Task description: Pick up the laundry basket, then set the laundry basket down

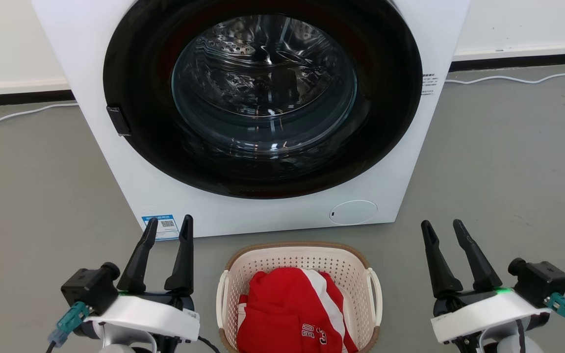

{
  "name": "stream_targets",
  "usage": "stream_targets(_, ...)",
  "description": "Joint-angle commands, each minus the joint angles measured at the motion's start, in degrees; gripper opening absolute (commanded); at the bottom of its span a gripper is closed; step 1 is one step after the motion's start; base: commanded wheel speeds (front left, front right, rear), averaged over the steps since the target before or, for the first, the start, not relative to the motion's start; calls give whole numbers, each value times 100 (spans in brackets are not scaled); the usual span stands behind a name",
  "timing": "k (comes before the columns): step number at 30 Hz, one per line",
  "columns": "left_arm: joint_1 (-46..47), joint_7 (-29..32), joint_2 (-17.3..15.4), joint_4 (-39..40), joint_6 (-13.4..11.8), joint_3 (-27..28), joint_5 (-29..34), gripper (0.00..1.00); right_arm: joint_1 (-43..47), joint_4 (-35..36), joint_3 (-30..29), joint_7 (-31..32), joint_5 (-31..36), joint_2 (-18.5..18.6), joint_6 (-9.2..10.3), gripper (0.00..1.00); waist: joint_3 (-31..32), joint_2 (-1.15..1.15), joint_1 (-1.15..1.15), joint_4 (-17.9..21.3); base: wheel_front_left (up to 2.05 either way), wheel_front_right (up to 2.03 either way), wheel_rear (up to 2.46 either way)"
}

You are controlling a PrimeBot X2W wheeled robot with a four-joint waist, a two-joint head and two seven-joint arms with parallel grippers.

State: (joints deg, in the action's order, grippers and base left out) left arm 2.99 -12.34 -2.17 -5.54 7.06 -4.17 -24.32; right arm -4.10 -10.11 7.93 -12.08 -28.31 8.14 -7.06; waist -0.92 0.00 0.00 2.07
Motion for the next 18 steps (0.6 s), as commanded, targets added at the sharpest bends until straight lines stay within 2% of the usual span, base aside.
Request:
stream_targets(1, 296, -81, -61, 197, -16, 117, 151, 100, -340, 173, 161, -107, 175, 56, -39, 100, 0, 0, 0, 3, 0, 0, 0)
stream_targets(12, 310, -266, -71, 288, -68, 42, 783, 100, -387, 215, 263, -292, 800, 143, -43, 100, -11, 0, 0, 35, 0, 0, 0)
stream_targets(18, 311, -266, -71, 261, -89, 54, 762, 100, -394, 196, 263, -292, 788, 151, -43, 100, -22, 0, 0, 50, 0, 0, 0)
